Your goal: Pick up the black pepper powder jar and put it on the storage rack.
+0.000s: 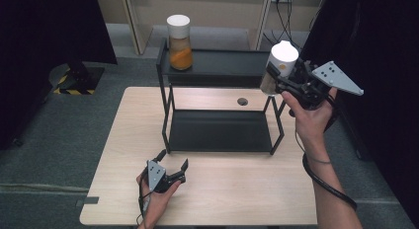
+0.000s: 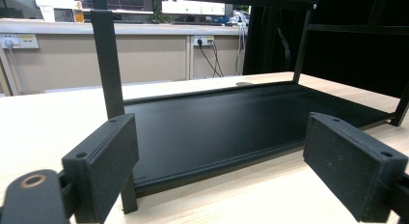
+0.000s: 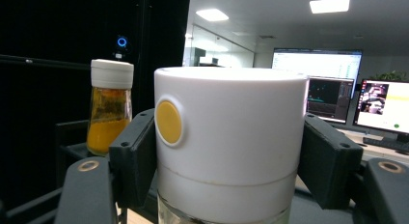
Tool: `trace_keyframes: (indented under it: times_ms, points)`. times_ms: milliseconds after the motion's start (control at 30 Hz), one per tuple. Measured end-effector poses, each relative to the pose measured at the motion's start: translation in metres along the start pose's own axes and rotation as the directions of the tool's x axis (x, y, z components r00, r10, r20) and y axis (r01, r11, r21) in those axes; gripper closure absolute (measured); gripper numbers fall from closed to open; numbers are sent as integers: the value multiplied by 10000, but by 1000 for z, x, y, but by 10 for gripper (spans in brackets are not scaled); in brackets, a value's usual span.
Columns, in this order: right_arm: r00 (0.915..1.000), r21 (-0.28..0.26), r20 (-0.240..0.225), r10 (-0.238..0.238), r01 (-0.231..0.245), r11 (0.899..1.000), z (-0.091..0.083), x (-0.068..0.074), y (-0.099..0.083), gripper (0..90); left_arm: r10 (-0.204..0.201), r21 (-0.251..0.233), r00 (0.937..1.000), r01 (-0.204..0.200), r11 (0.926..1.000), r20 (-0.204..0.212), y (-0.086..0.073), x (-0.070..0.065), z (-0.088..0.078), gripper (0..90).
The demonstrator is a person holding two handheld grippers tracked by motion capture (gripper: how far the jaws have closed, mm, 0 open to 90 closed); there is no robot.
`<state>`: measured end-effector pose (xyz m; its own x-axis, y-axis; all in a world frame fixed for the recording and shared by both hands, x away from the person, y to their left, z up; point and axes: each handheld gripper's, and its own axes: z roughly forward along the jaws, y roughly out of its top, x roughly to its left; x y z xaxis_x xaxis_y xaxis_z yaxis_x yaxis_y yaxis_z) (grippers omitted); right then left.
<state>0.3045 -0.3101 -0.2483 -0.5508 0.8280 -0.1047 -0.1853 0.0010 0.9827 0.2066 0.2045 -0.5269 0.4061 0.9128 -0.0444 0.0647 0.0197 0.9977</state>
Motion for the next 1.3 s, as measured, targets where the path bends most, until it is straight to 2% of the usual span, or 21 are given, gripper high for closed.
trace_keyframes:
  times_ms: [300, 667, 1300]
  points:
    - [9999, -27, 148, 14, -14, 10000, 10, -2, 8, 309, -28, -4, 10000, 28, 10000, 5, 0, 0, 0, 119]
    - [9982, 149, 530, 275, -283, 9995, 26, -11, 12, 309, -70, -7, 10000, 70, 10000, 31, 0, 1, 0, 118]
    - [9910, 407, 1192, 613, -666, 9969, 57, -24, 8, 309, -126, -7, 9999, 126, 9999, 33, 0, 1, 0, 118]
